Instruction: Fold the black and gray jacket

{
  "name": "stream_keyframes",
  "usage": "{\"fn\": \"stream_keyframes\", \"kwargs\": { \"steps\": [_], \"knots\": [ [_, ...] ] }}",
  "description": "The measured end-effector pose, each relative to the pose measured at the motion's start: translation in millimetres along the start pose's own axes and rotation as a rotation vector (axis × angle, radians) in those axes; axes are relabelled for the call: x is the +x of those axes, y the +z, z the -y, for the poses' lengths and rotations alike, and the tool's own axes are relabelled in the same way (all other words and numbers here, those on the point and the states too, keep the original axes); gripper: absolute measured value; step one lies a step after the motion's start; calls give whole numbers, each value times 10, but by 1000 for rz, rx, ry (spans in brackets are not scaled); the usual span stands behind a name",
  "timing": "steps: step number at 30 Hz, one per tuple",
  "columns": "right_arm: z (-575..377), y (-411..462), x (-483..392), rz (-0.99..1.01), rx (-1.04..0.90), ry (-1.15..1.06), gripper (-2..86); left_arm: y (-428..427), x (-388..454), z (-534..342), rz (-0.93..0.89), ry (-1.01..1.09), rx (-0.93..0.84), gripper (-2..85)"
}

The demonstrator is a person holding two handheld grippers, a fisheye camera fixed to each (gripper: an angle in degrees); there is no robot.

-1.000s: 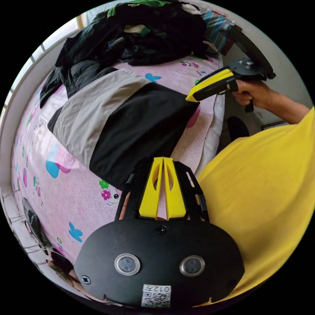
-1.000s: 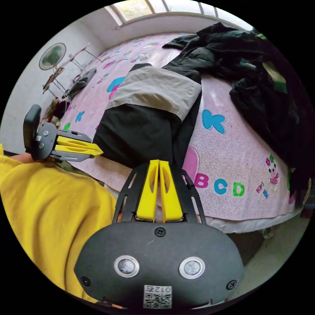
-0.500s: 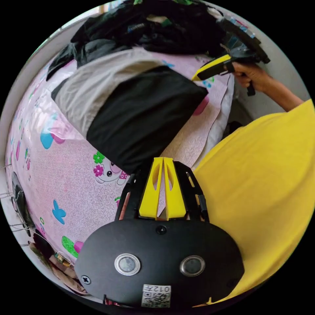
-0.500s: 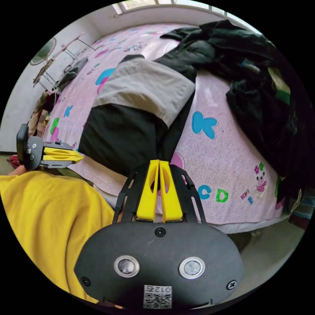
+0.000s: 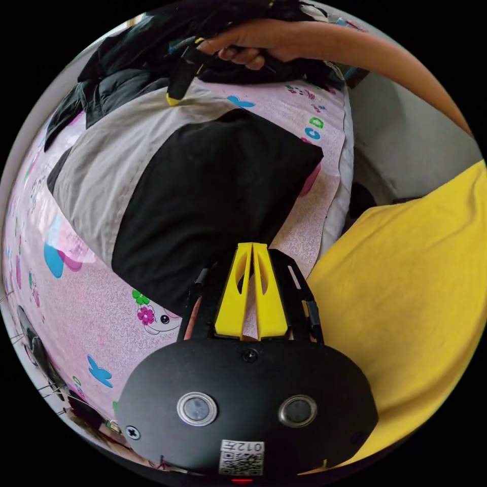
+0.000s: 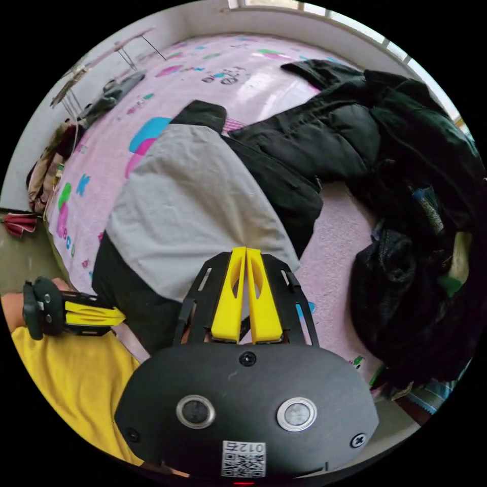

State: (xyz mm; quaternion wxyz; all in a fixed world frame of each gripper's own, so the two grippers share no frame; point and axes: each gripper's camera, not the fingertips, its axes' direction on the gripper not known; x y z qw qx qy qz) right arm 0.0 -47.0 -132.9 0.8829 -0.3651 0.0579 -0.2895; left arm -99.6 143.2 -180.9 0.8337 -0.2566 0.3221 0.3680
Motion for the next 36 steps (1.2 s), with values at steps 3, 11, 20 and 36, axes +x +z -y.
{"fn": "stream_keyframes", "kwargs": {
  "steps": [3, 11, 20, 36],
  "knots": [
    [142, -72, 112, 86, -33, 46, -1, 45, -138, -104, -17, -19, 17, -2],
    [423, -292, -411, -167, -85, -60, 0, -64, -500, -376, -41, -89, 77, 0],
    [536, -627, -449, -83, -56, -8, 0, -154, -2203, -1517, -479, -924, 388, 33],
    [357, -1536, -669, 91, 139, -13, 20, 507, -2782, -1695, -638, -788, 301, 76]
  ]
}}
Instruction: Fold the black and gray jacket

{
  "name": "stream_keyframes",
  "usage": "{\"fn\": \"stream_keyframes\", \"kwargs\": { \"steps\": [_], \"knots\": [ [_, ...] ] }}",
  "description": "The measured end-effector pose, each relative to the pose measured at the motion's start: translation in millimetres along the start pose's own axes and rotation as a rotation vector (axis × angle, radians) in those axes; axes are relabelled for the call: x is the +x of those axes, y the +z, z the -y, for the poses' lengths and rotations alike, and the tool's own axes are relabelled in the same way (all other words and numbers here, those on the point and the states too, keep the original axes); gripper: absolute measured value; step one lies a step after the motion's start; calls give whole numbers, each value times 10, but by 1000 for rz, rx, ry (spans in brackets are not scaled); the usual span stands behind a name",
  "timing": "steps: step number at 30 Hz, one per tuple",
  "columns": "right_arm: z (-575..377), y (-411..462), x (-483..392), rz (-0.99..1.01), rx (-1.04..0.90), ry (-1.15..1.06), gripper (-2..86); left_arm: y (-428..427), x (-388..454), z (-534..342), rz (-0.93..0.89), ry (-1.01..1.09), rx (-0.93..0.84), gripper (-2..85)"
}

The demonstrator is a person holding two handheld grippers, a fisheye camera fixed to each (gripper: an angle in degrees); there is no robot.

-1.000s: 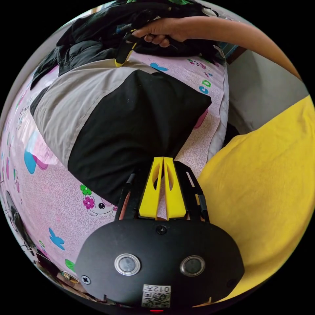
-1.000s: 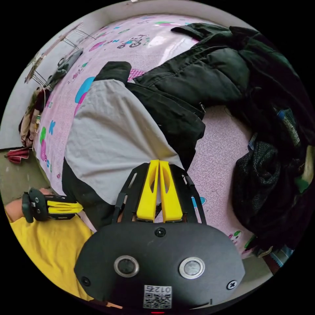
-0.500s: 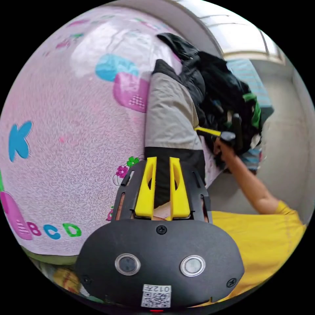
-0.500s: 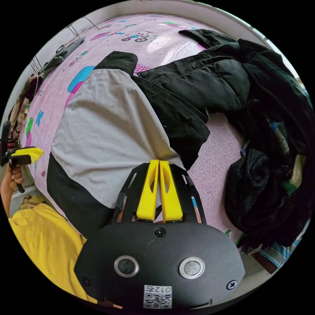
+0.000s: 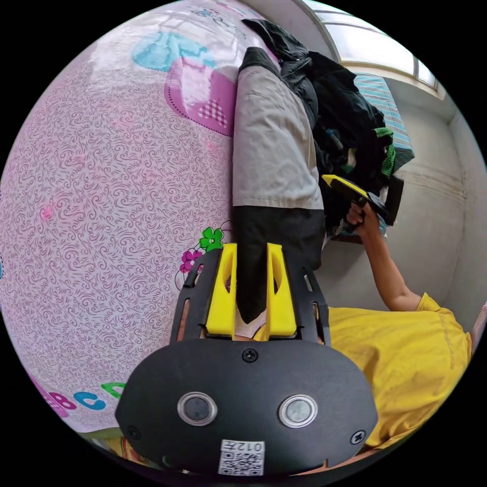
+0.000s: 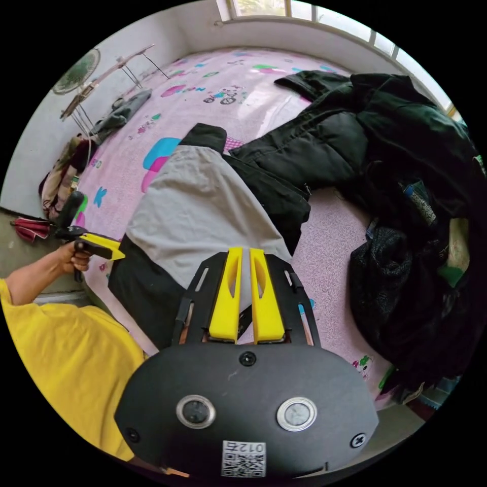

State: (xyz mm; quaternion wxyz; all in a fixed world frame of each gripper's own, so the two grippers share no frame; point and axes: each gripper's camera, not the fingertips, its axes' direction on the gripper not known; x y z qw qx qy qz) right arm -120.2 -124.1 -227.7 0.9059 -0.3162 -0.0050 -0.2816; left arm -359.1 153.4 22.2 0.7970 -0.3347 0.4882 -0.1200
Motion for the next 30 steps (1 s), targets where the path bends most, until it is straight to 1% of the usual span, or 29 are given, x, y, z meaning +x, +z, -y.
{"fn": "stream_keyframes", "kwargs": {
  "steps": [2, 5, 7, 10, 12, 14, 17, 18, 22, 24, 30],
  "knots": [
    [-16, -127, -192, 110, 35, -41, 26, -24, -12, 14, -14, 11, 6, 71],
    [140, -192, -553, 166, 28, -145, 36, -70, 56, 43, 10, 56, 8, 66],
    [355, -196, -789, 193, -2, -191, 47, -89, 94, 59, 28, 66, 9, 63],
    [743, -91, -1254, 148, -103, -234, 66, -91, 134, 70, 62, 62, 21, 61],
    [897, -37, -1479, 129, -112, -166, 74, -83, 145, 61, 81, 36, 40, 60],
    [1013, 29, -1677, 131, -106, -38, 78, -80, 162, 54, 94, 31, 57, 59],
    [1065, 99, -1929, 25, -98, 83, 81, -62, 191, 44, 122, 27, 81, 59],
    [1071, 105, -1985, 10, -95, 91, 82, -56, 209, 38, 131, 38, 90, 58],
    [1178, 222, -2323, -174, -115, 119, 87, -32, 213, 24, 122, 59, 118, 59],
    [1260, 319, -2442, -235, -166, 111, 91, 2, 159, 30, 103, 70, 125, 60],
    [1471, 648, -2866, -507, -325, -39, 90, 56, -8, 84, 40, 105, 130, 64]
  ]
}}
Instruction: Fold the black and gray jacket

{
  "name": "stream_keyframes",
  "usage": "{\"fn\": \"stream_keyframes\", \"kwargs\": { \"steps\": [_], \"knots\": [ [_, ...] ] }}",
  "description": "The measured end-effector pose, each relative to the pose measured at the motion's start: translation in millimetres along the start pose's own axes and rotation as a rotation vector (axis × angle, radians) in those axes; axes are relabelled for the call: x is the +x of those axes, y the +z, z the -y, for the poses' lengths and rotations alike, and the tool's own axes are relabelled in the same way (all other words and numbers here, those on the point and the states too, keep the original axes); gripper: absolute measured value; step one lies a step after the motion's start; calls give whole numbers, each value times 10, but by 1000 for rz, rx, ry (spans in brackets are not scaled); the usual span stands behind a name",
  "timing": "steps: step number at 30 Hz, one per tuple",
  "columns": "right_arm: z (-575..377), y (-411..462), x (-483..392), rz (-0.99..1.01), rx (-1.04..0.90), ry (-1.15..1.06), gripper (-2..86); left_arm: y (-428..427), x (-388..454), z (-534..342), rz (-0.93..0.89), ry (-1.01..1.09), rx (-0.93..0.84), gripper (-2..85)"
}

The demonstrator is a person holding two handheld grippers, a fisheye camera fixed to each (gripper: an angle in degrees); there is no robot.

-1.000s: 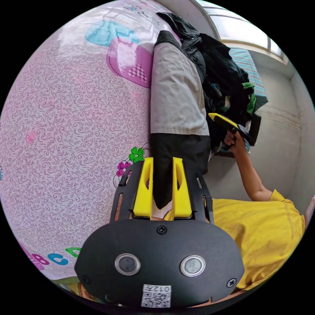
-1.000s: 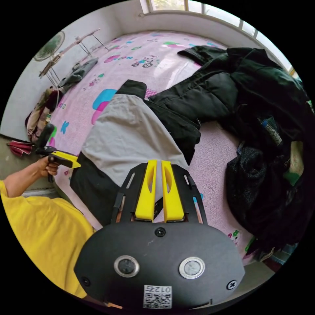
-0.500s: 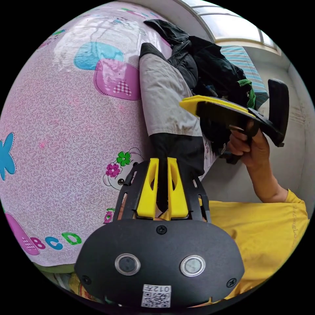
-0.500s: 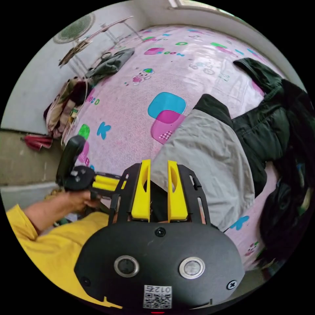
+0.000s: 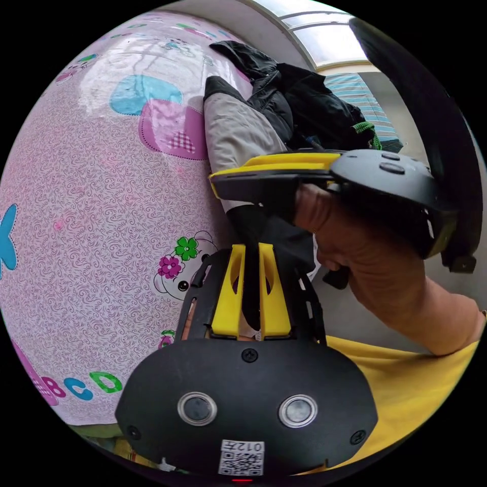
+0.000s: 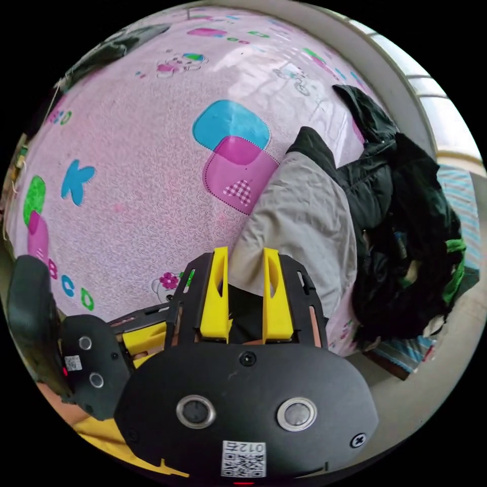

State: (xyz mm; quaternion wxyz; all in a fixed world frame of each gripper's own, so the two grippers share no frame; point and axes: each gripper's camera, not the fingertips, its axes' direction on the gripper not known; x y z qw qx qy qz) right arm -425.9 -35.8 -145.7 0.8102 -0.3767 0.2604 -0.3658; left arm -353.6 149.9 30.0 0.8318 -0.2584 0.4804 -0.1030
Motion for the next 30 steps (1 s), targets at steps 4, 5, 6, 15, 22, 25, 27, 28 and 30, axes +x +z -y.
{"fn": "stream_keyframes", "kwargs": {
  "steps": [4, 5, 6, 15, 22, 25, 27, 28, 30],
  "knots": [
    [110, 40, -1, 23, -45, -12, 63, 35, -100, 41, -45, 1, -5, 68],
    [125, 44, 91, 82, -48, 39, 53, 39, -136, 51, -65, 0, -4, 70],
    [128, 46, 141, 116, -44, 63, 49, 28, -173, 57, -82, -6, 3, 74],
    [55, 227, 566, 318, -14, 106, 23, 27, -353, 294, -169, -47, 17, 113],
    [-134, 493, 961, 468, 70, 91, 13, 152, -144, 597, -121, 37, -71, 99],
    [-235, 697, 1126, 551, 96, 77, 9, 255, -69, 690, -24, 63, -114, 86],
    [-326, 808, 1248, 579, 124, 70, 8, 259, -81, 729, -27, 57, -125, 76],
    [-410, 867, 1344, 576, 151, 59, 8, 251, -97, 737, -37, 48, -129, 74],
    [-601, 943, 1533, 550, 216, 44, 12, 209, -131, 756, -59, 29, -134, 70]
  ]
}}
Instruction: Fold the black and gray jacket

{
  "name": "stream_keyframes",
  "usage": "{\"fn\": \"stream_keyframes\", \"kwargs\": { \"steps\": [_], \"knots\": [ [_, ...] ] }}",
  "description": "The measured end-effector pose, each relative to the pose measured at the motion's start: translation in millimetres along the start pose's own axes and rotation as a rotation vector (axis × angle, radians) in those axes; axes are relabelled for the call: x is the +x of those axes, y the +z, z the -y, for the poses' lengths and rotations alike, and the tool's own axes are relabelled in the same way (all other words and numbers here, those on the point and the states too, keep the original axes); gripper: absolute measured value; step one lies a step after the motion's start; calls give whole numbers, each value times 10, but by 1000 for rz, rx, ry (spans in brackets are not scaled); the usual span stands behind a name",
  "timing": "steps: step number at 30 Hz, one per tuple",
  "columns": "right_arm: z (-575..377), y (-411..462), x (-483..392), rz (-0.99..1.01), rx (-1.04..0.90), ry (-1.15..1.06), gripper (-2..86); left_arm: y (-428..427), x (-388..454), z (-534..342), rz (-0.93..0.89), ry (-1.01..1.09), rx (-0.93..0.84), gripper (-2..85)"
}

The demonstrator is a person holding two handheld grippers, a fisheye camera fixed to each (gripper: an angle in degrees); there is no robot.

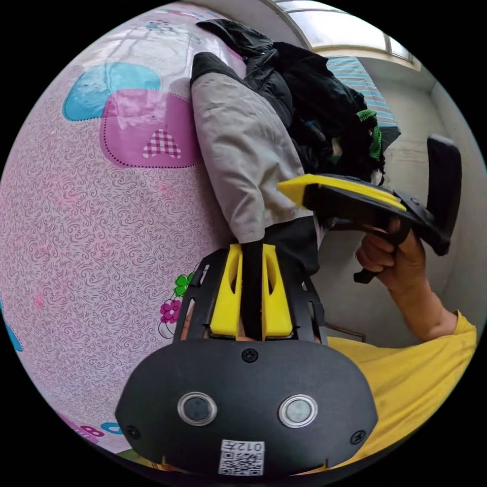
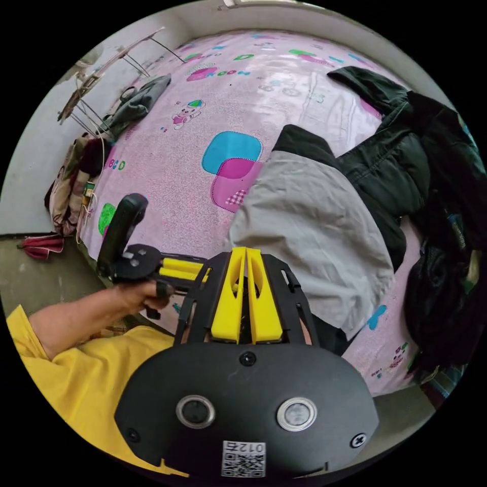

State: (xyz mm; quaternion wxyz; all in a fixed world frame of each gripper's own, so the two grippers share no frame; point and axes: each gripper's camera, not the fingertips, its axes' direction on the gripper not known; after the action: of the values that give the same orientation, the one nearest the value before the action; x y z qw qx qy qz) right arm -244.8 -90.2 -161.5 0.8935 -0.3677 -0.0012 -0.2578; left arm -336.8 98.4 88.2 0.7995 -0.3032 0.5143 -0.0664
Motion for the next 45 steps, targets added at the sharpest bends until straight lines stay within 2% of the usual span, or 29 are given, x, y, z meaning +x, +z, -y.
{"fn": "stream_keyframes", "kwargs": {
  "steps": [4, 6, 8, 11, 14, 16, 19, 22, 27, 34, 42, 45],
  "knots": [
    [-614, -157, 624, -313, 137, -55, 42, -47, 18, 47, 13, -3, -20, 67],
    [-851, -113, 1054, -246, 113, -17, 65, -74, -26, 79, -3, -25, -40, 66],
    [-1102, 56, 1731, 57, 39, 90, 96, -111, -71, 85, -35, -33, -48, 66],
    [-1425, 346, 2500, 400, 100, 293, 122, -218, -125, 72, -60, -57, -60, 64],
    [-1641, 732, 2983, 698, 151, 407, 154, -368, -123, 42, -41, -72, -83, 62],
    [-1697, 916, 3091, 807, 182, 410, 169, -476, -112, 6, -32, -82, -92, 61],
    [-1714, 1156, 3163, 903, 219, 396, 176, -648, -128, -102, -10, -118, -101, 60],
    [-1687, 1298, 3192, 913, 232, 367, 172, -790, -192, -252, -2, -164, -91, 60],
    [-1502, 1430, 3075, 868, 146, 227, 172, -1016, -312, -625, -18, -196, -52, 59],
    [-1119, 1695, 2851, 972, 80, 108, 168, -1357, -439, -1057, -23, -235, -11, 58],
    [-776, 1857, 2575, 995, -7, 56, 79, -1792, -434, -1448, 14, -238, 2, 59],
    [-726, 1773, 2404, 993, 20, 72, 29, -1996, -359, -1622, 68, -275, 5, 60]
  ]
}}
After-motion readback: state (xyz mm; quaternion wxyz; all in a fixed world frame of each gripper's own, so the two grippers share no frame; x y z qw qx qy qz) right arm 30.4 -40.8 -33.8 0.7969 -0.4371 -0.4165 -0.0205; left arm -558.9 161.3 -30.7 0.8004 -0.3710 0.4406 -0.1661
